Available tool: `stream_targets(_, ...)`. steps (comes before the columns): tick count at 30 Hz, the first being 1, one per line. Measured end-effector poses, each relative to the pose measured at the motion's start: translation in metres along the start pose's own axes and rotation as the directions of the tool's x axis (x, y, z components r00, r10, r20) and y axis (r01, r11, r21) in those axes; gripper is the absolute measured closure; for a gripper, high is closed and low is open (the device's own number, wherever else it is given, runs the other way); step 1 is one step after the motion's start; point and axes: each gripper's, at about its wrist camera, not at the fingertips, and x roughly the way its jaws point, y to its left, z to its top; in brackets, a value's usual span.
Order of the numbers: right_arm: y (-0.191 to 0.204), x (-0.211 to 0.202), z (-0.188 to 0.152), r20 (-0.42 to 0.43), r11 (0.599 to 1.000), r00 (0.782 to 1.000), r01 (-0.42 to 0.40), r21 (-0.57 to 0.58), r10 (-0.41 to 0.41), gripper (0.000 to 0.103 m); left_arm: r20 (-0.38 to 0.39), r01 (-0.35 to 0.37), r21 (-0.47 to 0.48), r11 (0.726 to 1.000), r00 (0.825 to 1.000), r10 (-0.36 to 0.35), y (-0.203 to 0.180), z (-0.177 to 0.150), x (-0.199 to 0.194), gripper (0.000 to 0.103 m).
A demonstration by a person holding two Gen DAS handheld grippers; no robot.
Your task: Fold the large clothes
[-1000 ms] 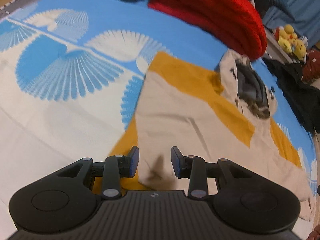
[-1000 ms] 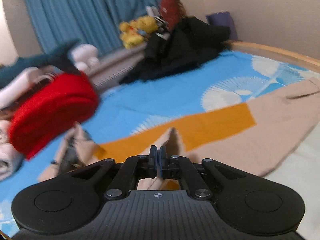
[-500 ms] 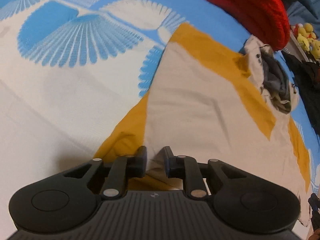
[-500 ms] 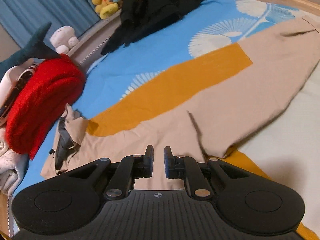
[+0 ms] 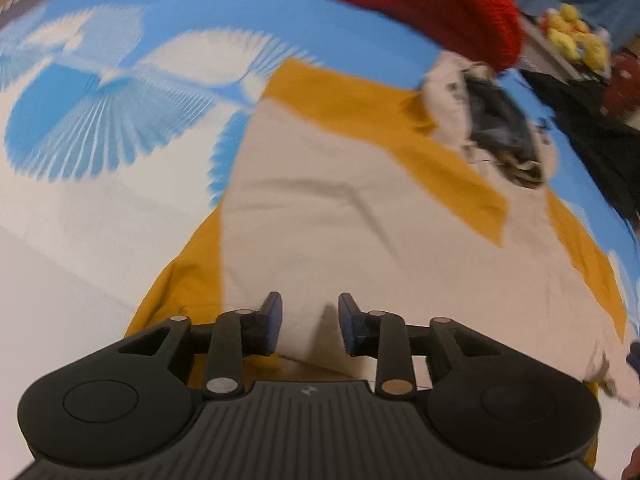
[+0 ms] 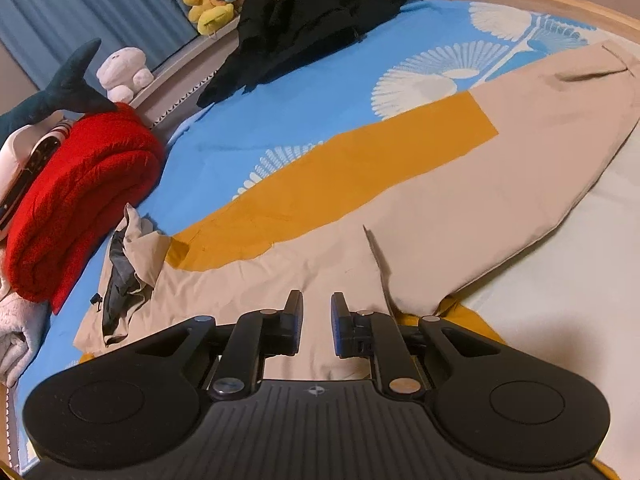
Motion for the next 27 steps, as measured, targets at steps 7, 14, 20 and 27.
stream_targets(7, -0.004, -0.015, 0.002, 0.027, 1.0, 1.0, 0.012, -0.016, -0.012, 0.085, 0.06, 0.009, 0.162, 0.987, 0.998, -0.019, -0.042, -0.018, -0.027, 0.062)
stream_targets(14, -0.007, -0.028, 0.005, 0.057, 1.0, 0.998, 0.014, -0.021, -0.013, 0.085, 0.079, 0.011, 0.257, 0.966, 0.996, -0.033, -0.062, -0.036, -0.037, 0.062)
stream_targets(20, -0.013, -0.038, 0.009, 0.078, 0.999, 0.997, 0.02, -0.036, -0.017, 0.085, 0.078, 0.012, 0.28, 0.96, 0.996, -0.036, -0.067, -0.04, -0.037, 0.062)
stream_targets(27, -0.03, -0.047, 0.021, 0.117, 0.999, 0.993, 0.019, -0.05, -0.013, 0.085, 0.076, 0.012, 0.291, 0.957, 0.996, -0.035, -0.068, -0.041, -0.035, 0.062)
